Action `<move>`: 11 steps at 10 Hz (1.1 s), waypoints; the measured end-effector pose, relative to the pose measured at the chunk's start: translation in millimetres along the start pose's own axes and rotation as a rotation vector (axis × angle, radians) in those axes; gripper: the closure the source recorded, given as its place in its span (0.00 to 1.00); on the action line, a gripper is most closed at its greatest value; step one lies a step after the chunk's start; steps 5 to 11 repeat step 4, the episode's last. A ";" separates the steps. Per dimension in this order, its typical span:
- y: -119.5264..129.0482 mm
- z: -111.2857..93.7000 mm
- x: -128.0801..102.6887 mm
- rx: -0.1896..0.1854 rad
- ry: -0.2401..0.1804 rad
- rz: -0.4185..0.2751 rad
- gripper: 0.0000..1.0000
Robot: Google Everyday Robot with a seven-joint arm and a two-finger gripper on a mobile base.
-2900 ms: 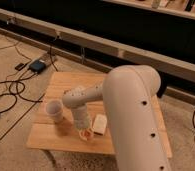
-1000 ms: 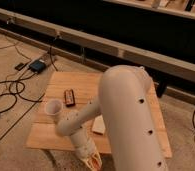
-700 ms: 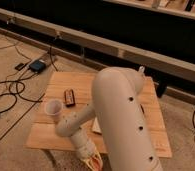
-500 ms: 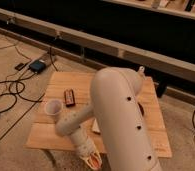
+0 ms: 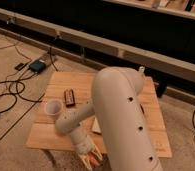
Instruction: Drag the pepper across the table
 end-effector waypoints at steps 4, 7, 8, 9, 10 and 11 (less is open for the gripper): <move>1.3 -0.6 0.2 -0.002 0.001 -0.001 0.20; 1.3 -0.6 0.2 -0.002 0.001 -0.001 0.20; 1.3 -0.6 0.2 -0.002 0.001 -0.001 0.20; 1.3 -0.6 0.2 -0.002 0.001 -0.001 0.20; 1.3 -0.6 0.2 -0.002 0.001 -0.001 0.20; 1.3 -0.6 0.2 -0.002 0.001 -0.001 0.20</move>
